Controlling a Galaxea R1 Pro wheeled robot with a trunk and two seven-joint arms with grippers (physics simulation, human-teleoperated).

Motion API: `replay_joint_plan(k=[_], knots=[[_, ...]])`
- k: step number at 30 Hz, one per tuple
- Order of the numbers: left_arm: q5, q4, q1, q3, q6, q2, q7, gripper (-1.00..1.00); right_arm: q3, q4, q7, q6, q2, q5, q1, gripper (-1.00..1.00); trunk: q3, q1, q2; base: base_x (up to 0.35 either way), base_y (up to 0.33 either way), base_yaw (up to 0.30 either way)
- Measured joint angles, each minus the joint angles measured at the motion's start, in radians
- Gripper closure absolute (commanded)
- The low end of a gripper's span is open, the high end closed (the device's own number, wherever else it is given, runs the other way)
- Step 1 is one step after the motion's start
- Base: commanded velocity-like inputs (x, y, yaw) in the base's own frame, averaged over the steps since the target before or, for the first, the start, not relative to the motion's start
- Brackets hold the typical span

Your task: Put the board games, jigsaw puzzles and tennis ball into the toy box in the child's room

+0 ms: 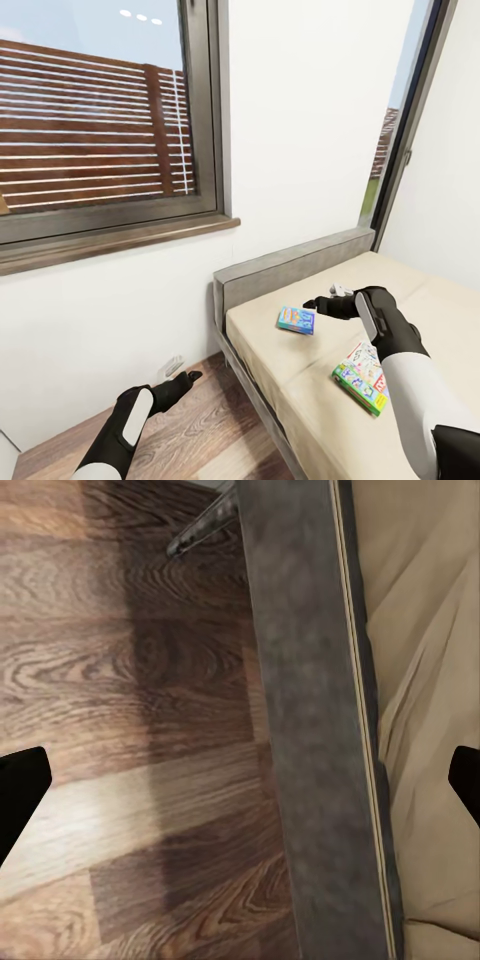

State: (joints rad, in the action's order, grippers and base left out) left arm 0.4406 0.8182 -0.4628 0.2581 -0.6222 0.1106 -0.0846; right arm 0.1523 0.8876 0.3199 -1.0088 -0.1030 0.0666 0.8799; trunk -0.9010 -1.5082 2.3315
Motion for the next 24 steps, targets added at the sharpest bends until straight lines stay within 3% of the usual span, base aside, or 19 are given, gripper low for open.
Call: replay_joint_plan(k=[24], knots=[[0.000, 0.000, 0.000, 0.000, 0.000, 0.000, 0.000, -1.00, 0.005, -0.009, 0.001, -0.034, -0.012, 0.000, 0.003, -1.00, -0.037, 0.000, 0.000, 0.003, 0.001, 0.000]])
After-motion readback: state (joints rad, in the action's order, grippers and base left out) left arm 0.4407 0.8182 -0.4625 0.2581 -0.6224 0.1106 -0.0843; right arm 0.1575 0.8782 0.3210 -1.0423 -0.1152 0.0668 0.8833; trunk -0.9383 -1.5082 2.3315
